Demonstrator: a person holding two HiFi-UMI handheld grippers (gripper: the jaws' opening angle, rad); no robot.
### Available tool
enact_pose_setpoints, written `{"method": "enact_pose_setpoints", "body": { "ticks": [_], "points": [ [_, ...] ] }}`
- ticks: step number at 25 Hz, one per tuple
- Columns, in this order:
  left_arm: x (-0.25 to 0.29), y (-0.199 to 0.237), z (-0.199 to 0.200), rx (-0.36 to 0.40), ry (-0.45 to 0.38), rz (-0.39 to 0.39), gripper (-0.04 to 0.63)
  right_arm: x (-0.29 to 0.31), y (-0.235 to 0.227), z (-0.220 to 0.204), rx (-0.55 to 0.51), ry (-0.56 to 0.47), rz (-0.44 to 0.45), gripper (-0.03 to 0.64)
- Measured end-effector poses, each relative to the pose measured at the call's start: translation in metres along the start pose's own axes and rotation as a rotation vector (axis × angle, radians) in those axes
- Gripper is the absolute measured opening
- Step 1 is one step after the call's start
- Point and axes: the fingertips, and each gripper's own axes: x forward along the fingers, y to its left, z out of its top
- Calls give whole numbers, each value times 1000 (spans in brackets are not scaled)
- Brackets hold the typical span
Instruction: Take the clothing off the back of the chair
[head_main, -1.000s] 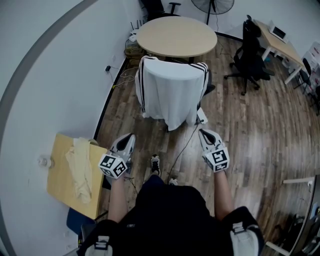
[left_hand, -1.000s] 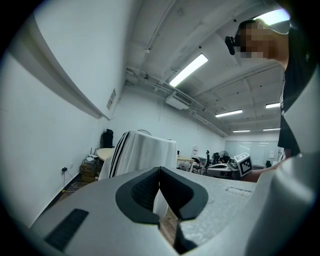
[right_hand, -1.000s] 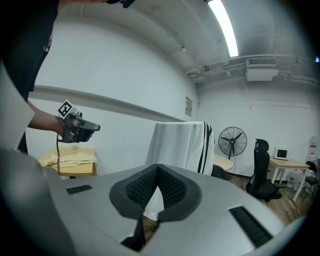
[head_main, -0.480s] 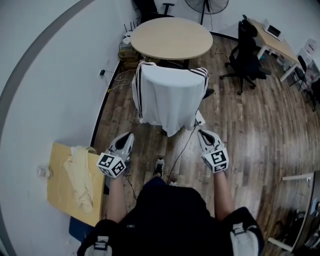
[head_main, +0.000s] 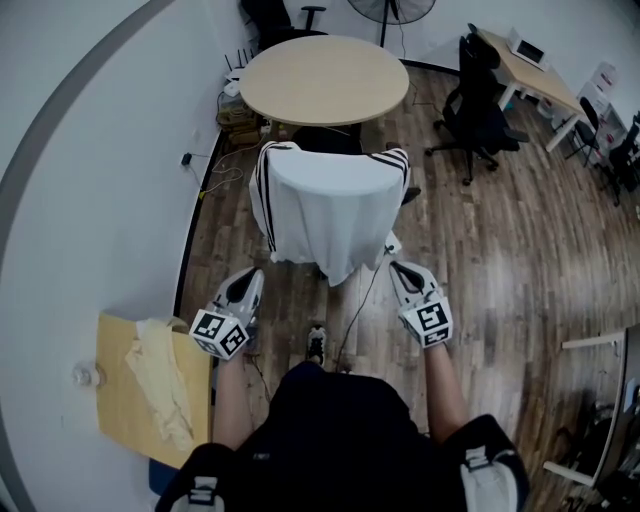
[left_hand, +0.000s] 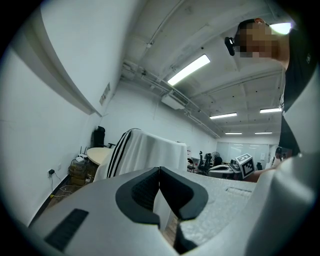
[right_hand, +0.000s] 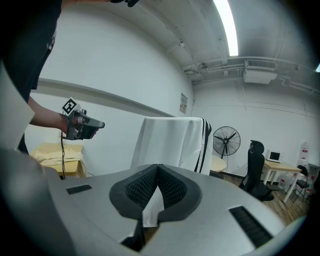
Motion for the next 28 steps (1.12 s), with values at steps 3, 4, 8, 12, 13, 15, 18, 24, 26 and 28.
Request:
{"method": "enact_pose_setpoints", "body": {
  "ticks": [3,4,8,12,13,15,18,24,26,28],
  "points": [
    [17,8,6,2,-2,-24,2,7,-11,6,-2,-1,-23,-6],
    [22,11,7,3,-1,-31,2,10,-13,7,-3,0,-30,-6],
    [42,25,12,6,0,-50,2,23,-25,9,3,1,-55,-6],
    [61,41,18,6,1,-66,2,35,-37,10,12,6,-86,-6],
    [66,46,20,6,1,-70,2,39,-40,12,13,8,-94,-6],
    [77,56,23,5,-2,-78,2,47,-47,15,15,12,-112,-6],
    [90,71,26,3,-3,-87,2,58,-55,19,9,3,-133,-6],
    [112,90,32,4,-4,-128,2,71,-64,22,11,-2,-186,-6],
    [117,97,33,6,-3,-142,2,75,-65,22,16,-5,-204,-6],
    [123,103,34,8,-2,-156,2,78,-67,22,21,0,-222,-6]
  ]
}}
